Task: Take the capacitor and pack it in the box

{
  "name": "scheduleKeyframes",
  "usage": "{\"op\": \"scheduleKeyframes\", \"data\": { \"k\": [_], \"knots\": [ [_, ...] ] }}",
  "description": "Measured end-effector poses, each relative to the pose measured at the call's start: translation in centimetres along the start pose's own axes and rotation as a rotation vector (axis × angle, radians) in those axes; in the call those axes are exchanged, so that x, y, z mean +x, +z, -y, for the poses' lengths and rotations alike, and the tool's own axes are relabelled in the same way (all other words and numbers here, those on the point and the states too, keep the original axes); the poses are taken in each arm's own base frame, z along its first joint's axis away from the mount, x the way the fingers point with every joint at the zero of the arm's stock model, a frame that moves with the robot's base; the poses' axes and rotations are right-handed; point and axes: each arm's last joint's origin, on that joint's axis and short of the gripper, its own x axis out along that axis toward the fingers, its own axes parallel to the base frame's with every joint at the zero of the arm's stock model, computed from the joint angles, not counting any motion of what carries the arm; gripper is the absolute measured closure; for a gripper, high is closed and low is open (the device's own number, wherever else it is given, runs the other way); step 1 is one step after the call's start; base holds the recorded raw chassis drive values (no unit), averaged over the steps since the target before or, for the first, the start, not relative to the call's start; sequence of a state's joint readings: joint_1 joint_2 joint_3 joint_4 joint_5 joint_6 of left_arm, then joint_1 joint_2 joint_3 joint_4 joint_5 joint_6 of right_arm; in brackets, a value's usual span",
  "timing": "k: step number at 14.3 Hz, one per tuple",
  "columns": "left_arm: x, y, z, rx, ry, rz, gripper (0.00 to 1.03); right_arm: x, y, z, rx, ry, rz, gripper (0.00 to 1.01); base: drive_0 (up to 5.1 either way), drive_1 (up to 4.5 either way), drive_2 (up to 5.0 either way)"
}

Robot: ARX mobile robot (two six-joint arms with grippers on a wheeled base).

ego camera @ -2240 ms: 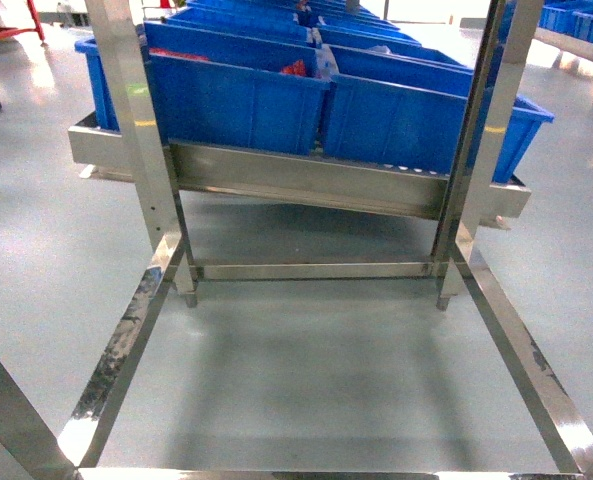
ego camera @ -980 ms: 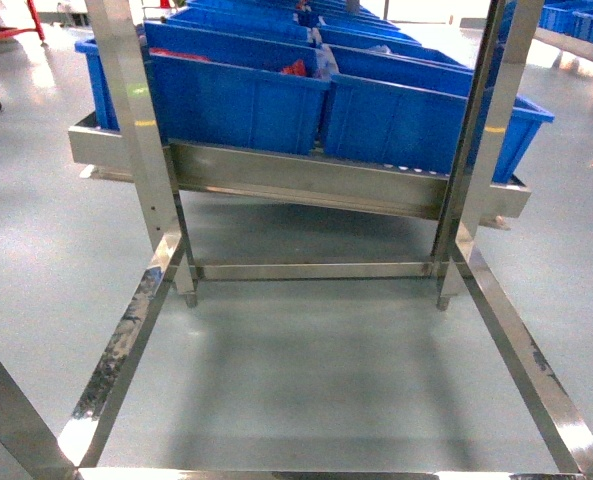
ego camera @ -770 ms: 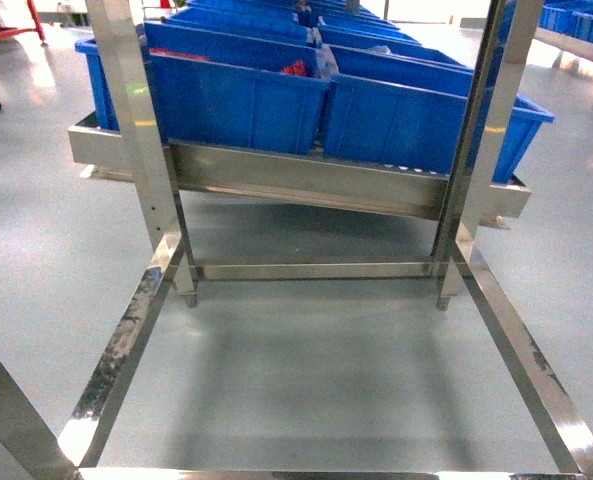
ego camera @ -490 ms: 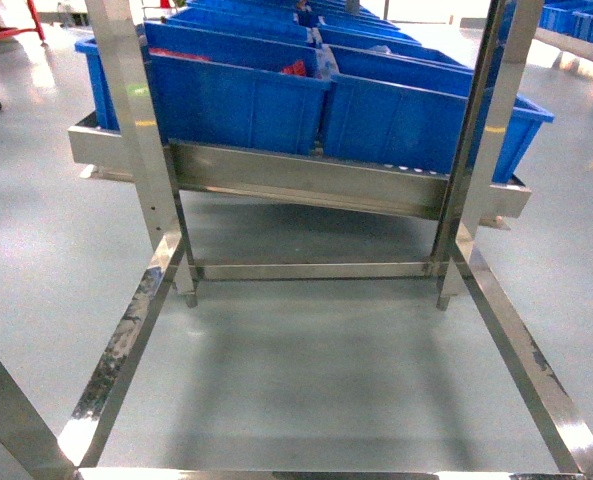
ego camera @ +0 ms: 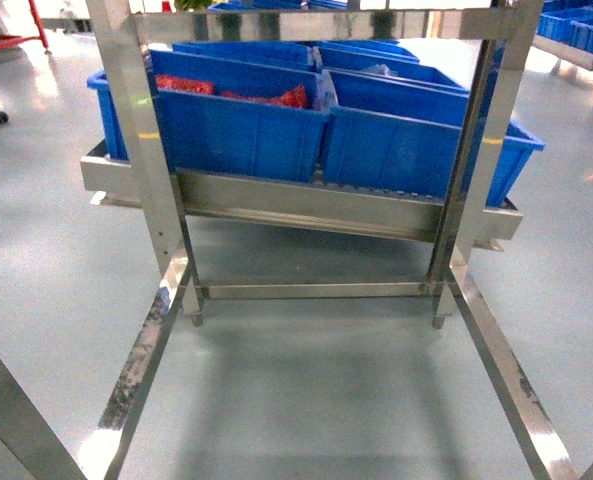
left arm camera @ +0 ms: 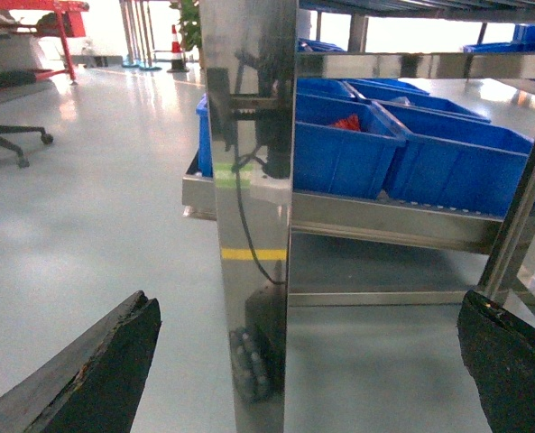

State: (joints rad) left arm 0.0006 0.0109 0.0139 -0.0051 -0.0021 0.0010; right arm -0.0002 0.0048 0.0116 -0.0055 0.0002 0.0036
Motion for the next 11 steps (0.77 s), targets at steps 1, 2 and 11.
{"op": "scheduleKeyframes", "data": {
  "k": [1,2,11],
  "knots": [
    [0.00,0.00,0.01,0.000,-0.003,0.000,0.05,0.00,0.01,0.00,-0.001,0.000,0.001,0.03,0.0,0.00,0.0],
    [0.00,0.00,0.01,0.000,-0.003,0.000,0.05,0.00,0.00,0.00,-0.001,-0.001,0.000,0.03,0.0,0.00,0.0],
    [0.00,0.01,0.00,0.000,-0.002,0.001,0.05,0.00,0.00,0.00,-0.001,0.000,0.000,0.03,0.0,0.00,0.0]
  ]
}}
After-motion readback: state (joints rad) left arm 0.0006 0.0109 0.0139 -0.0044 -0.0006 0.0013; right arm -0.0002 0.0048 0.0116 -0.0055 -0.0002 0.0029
